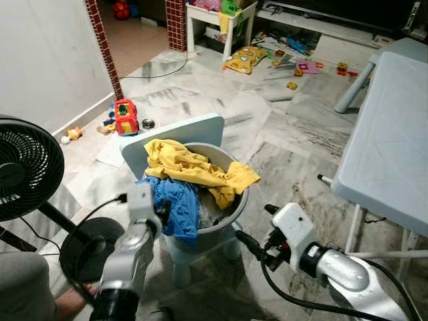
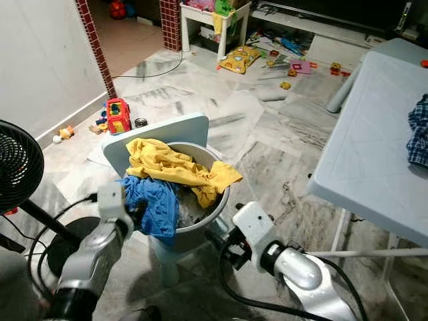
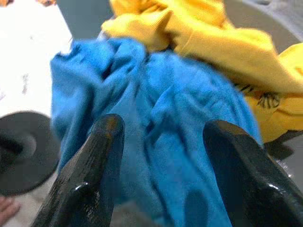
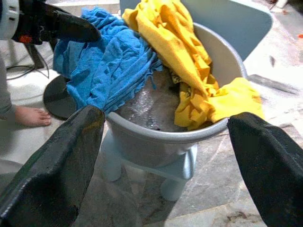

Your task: Hang hanger

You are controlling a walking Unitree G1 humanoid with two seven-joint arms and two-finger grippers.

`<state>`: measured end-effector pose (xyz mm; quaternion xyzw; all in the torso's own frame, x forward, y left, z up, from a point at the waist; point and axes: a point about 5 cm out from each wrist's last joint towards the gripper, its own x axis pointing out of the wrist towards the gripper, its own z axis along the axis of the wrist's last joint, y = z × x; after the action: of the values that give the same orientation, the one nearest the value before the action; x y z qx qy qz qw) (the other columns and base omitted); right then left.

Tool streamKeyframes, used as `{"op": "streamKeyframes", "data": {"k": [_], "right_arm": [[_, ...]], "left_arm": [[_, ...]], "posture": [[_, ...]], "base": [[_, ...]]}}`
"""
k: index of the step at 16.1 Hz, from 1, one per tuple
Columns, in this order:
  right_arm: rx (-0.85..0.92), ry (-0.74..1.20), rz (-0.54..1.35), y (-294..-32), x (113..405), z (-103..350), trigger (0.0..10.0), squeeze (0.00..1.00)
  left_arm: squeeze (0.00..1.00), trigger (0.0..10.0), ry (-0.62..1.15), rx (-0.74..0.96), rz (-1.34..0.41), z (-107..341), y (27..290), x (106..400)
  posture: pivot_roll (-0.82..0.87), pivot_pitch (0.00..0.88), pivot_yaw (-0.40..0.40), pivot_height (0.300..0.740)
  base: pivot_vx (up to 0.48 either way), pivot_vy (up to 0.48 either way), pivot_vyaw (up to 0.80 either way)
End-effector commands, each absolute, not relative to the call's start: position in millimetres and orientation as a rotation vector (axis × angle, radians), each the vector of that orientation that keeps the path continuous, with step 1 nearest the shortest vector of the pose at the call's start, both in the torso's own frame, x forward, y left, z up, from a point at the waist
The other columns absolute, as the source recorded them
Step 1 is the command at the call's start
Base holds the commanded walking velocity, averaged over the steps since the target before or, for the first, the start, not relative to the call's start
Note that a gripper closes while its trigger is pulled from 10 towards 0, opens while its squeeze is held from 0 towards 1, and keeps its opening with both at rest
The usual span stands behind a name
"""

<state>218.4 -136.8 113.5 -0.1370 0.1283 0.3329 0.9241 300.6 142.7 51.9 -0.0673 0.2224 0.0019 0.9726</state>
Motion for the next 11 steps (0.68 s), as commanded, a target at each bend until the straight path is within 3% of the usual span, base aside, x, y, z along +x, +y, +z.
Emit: {"op": "streamKeyframes", "data": {"k": [1, 3, 8, 9, 11], "right_arm": [[-0.299, 0.264, 0.655, -143, 217, 117, 10.0, 0.0], [-0.304, 0.269, 0.662, -143, 215, 118, 10.0, 0.0], [-0.324, 0.318, 0.665, -152, 199, 121, 10.0, 0.0], [-0.333, 0.336, 0.665, -155, 193, 120, 10.0, 0.0], [-0.337, 0.348, 0.666, -155, 189, 121, 10.0, 0.0]], "left_arm": [[0.0, 10.0, 0.466, -0.133, -0.026, 48, 137, 303], [0.0, 10.0, 0.512, -0.148, -0.088, 38, 129, 307], [0.0, 10.0, 0.584, -0.192, -0.058, 21, 134, 312], [0.0, 6.0, 0.583, -0.216, -0.053, 21, 133, 313], [0.0, 0.0, 0.582, -0.233, -0.046, 19, 133, 315]], "posture": [[-0.29, 0.144, -0.065, 0.74], [-0.3, 0.155, -0.072, 0.74], [-0.37, 0.19, -0.069, 0.74], [-0.38, 0.198, -0.068, 0.74], [-0.4, 0.208, -0.068, 0.74]], "base": [[0.0, 0.0, 0.0], [0.0, 0.0, 0.0], [0.0, 0.0, 0.0], [0.0, 0.0, 0.0], [0.0, 0.0, 0.0]]}}
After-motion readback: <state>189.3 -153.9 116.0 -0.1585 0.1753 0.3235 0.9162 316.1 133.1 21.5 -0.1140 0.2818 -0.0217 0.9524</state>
